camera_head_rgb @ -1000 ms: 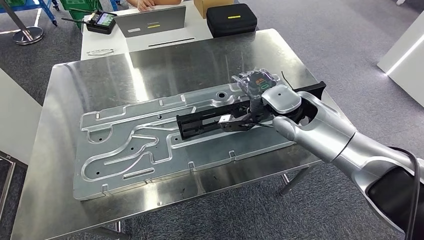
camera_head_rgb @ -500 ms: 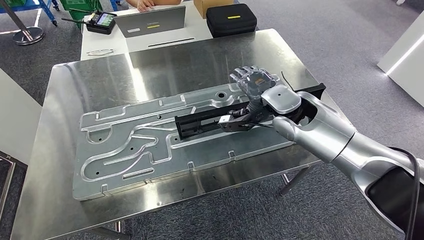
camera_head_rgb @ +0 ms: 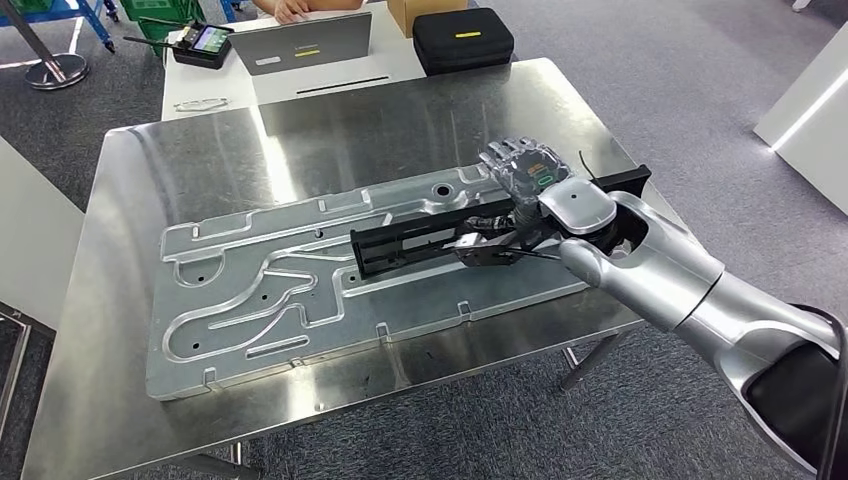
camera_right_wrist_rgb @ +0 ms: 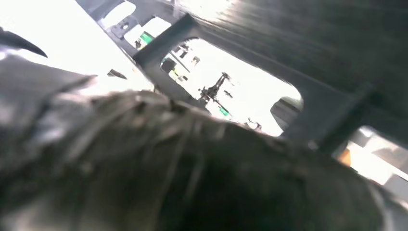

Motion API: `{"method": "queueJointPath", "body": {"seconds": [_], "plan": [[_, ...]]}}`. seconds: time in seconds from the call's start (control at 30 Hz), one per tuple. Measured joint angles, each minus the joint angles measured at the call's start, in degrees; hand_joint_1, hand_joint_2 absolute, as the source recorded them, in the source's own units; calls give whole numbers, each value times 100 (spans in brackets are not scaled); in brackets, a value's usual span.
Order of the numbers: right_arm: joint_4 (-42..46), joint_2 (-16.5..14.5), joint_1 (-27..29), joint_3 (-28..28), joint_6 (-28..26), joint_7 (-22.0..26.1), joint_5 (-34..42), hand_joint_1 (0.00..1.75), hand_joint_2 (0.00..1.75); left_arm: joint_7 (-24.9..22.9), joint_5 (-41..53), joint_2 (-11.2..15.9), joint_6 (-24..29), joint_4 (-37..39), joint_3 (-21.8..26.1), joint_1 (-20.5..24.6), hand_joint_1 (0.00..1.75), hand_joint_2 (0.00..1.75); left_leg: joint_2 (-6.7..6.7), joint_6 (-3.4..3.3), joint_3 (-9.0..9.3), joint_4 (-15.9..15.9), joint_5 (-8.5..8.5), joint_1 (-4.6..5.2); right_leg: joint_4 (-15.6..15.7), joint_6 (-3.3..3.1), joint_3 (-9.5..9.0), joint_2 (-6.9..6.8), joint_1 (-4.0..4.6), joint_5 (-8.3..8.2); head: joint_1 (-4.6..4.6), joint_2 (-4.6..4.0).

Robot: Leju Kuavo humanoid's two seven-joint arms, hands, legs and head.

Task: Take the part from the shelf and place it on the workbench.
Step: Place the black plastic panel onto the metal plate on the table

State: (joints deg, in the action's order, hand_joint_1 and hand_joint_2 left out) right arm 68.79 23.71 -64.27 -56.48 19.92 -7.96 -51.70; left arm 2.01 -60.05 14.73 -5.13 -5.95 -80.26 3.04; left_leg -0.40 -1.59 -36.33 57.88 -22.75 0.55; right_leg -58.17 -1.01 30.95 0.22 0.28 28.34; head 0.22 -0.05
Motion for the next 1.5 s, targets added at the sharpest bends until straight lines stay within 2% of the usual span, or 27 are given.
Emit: {"method": "queueJointPath", "body": {"seconds": [0.23,0.43,0.57,0.67,1.03,1.5], "plan": [[-20,59,41,33,19,-59,-103,0,0,38,-6,1,2,0,0,-2,0,0,0,0,1,1,0,0,0,0,0,0,0,0,0,0],[-104,231,76,49,1,-163,-572,0,0,81,-55,1,-11,0,0,-5,0,0,-2,0,1,1,0,0,1,0,1,-2,-1,0,0,1],[-559,424,127,134,-565,-488,-1649,0,0,83,-31,0,-8,0,-2,3,0,0,-5,-1,1,1,-1,1,2,1,-4,-6,-1,0,0,1],[-993,434,194,380,-942,-535,-2048,0,0,80,-1,0,5,0,-8,17,0,0,-8,-2,1,1,-1,2,2,1,-7,-10,0,0,0,1],[-1415,182,376,808,-829,-340,-2253,0,0,123,29,0,26,-2,-42,55,0,0,-6,-1,5,1,-1,0,1,1,-6,-6,1,0,0,1],[-1724,95,465,1081,-869,-201,-2238,0,0,116,58,0,2,-4,-142,66,0,0,-6,-1,4,0,-1,0,1,1,-7,-7,1,1,0,1]]}}
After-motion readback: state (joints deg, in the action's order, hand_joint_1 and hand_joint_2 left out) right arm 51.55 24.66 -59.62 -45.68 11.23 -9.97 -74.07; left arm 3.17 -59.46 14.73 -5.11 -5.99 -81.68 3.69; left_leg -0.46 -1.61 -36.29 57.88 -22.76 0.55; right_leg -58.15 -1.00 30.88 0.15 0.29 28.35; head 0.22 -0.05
